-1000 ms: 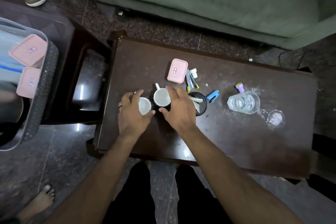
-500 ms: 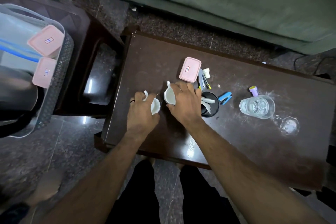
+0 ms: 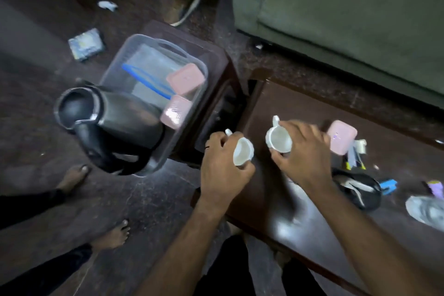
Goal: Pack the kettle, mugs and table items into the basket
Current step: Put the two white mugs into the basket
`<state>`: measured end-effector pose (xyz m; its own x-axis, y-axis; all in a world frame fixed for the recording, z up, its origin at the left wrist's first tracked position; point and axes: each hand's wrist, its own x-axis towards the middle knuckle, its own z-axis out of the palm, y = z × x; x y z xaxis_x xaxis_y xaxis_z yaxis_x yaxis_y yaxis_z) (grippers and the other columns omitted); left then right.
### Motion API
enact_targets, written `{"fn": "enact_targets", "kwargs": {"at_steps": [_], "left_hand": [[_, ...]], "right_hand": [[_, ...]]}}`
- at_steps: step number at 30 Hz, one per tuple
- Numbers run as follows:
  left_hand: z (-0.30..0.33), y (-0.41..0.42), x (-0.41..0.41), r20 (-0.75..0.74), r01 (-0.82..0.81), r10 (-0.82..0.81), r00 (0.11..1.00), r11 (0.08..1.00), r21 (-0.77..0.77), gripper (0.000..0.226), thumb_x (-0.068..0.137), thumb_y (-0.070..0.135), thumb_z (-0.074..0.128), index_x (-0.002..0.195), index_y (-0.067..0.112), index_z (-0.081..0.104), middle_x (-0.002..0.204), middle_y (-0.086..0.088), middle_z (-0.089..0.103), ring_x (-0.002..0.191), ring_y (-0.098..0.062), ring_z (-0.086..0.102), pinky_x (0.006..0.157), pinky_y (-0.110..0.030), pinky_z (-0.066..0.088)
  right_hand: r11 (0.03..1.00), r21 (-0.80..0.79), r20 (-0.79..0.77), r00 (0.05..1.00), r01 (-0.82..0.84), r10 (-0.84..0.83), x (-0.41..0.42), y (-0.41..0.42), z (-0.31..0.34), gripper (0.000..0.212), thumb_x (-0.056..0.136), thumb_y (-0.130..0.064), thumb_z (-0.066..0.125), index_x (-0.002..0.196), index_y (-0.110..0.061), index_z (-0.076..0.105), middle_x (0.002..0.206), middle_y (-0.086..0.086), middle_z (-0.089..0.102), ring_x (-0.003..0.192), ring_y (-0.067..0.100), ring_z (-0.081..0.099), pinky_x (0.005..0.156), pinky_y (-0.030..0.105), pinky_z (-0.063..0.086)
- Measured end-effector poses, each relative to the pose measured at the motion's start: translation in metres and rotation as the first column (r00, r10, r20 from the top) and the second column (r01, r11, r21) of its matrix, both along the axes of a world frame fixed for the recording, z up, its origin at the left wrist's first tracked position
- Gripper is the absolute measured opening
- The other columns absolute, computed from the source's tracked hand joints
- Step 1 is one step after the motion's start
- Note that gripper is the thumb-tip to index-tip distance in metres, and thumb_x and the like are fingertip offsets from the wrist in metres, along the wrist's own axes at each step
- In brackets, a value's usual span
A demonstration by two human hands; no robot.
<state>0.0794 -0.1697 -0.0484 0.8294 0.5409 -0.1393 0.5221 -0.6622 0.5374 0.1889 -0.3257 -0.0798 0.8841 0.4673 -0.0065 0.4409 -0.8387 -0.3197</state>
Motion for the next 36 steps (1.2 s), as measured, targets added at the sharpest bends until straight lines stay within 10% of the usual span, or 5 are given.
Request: {"fn": "enact_targets", "kwargs": {"at_steps": [17, 36], "left_hand": [[0.053, 0.116, -0.002, 0.181, -0.402, 0.406, 0.896, 0.914, -0.055, 0.061, 0.062, 0.027, 0.076, 0.123, 0.026, 0.067, 0.108, -0.002, 0.054, 0.095, -0.025, 0.059, 0.082, -0.035, 0.049], [0.037, 0.138, 0.001, 0.126, -0.398, 0.405, 0.906, 0.914, -0.075, 0.055, 0.064, 0.030, 0.073, 0.119, 0.028, 0.064, 0.110, 0.000, 0.054, 0.086, -0.025, 0.061, 0.066, -0.036, 0.055]], "right_hand": [[0.832, 0.259, 0.067, 0.869, -0.490, 0.490, 0.060, 0.261, 0.077, 0.063, 0.071, -0.039, 0.080, 0.130, -0.020, 0.064, 0.128, -0.001, 0.064, 0.115, 0.028, 0.057, 0.101, 0.040, 0.047], [0.500, -0.038, -0.206, 0.496, -0.865, 0.843, 0.067, 0.430, 0.012, 0.070, 0.079, -0.034, 0.081, 0.141, -0.014, 0.055, 0.136, 0.006, 0.057, 0.128, 0.027, 0.051, 0.108, 0.028, 0.030]]}}
